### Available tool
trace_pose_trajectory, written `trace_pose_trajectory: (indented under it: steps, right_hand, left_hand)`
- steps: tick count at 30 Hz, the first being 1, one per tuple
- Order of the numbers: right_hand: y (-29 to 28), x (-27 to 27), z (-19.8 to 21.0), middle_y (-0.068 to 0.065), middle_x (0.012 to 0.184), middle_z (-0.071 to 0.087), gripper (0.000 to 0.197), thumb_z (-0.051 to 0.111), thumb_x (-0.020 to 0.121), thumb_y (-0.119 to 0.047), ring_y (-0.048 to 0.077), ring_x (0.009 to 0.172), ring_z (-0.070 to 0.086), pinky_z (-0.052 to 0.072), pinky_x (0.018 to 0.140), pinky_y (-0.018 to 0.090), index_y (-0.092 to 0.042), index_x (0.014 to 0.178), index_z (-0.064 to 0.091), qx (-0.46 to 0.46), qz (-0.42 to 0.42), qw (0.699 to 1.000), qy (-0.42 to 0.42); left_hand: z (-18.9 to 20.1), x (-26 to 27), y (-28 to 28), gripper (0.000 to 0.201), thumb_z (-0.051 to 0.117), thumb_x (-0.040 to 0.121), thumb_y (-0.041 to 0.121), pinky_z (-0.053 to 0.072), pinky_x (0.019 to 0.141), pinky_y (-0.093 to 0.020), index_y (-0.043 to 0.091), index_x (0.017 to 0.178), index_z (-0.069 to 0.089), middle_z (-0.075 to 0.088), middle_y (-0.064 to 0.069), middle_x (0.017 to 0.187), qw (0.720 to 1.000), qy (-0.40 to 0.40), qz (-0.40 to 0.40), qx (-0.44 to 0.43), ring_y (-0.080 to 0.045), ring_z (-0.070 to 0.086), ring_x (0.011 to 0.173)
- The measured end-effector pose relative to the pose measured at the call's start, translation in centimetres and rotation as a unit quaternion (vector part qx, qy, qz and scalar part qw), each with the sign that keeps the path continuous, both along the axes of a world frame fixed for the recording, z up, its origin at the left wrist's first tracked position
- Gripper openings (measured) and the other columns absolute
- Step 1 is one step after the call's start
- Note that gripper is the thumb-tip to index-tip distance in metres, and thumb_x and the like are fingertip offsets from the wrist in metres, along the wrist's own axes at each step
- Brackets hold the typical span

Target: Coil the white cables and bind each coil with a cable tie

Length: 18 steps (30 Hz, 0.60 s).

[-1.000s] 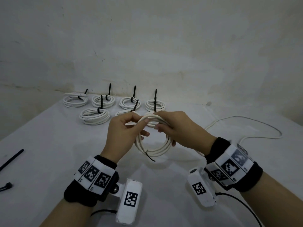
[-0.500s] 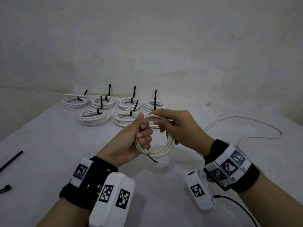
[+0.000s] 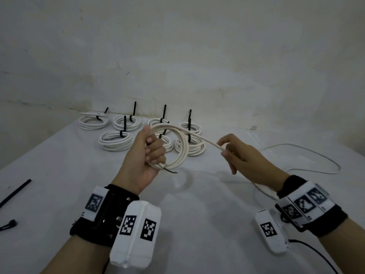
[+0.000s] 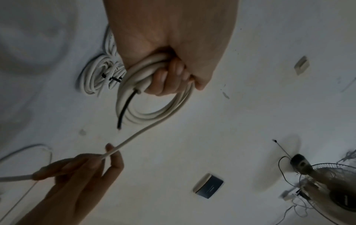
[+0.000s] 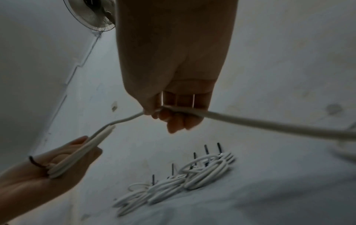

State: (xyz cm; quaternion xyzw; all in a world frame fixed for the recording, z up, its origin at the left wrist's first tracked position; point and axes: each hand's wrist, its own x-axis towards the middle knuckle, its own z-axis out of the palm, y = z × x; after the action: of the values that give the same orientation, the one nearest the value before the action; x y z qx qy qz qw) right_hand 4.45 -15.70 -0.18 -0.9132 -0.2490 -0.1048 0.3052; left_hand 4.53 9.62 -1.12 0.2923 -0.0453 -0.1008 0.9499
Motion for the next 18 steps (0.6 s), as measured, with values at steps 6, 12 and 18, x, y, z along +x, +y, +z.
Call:
trace_pose_trajectory:
  steps: [6, 12, 18]
  right_hand:
    - [-1.8, -0.5, 0.0, -0.009, 0.081, 0.054, 0.024, 0.046, 0.098, -0.011, 0.005, 0.06, 0.054, 0.045, 0.059, 0.017, -0.031, 0.111, 0.048, -0.1, -0.01, 0.995, 0.001]
    - [0.6, -1.6, -1.0, -0.002, 0.087, 0.052, 0.056, 0.061, 0.081, 0.007, 0.01, 0.058, 0.039, 0.032, 0.052, 0.023, -0.028, 0.126, 0.062, -0.311, 0.108, 0.934, -0.136]
    - [5.2, -4.0, 1.6, -0.005, 0.093, 0.062, 0.028, 0.057, 0.084, -0.006, 0.014, 0.08, 0.059, 0.049, 0.055, 0.031, -0.02, 0.101, 0.073, -0.223, 0.207, 0.934, -0.186]
  left_hand:
    - [-0.4, 0.6, 0.4, 0.042, 0.035, 0.1, 0.039, 0.018, 0.03, -0.014, 0.02, 0.063, 0.029, 0.023, 0.007, 0.036, 0.998, 0.009, 0.066, 0.006, -0.005, 0.022, 0.026]
    - [-0.8, 0.7, 0.1, 0.042, 0.034, 0.1, 0.041, 0.023, 0.031, -0.015, 0.02, 0.064, 0.032, 0.024, 0.009, 0.039, 0.996, -0.009, 0.089, 0.026, -0.003, 0.022, 0.029]
    - [-1.1, -0.5, -1.9, 0.038, 0.029, 0.099, 0.042, 0.029, 0.039, -0.016, 0.016, 0.071, 0.034, 0.026, 0.007, 0.047, 0.985, -0.079, 0.075, 0.132, -0.004, 0.023, 0.036]
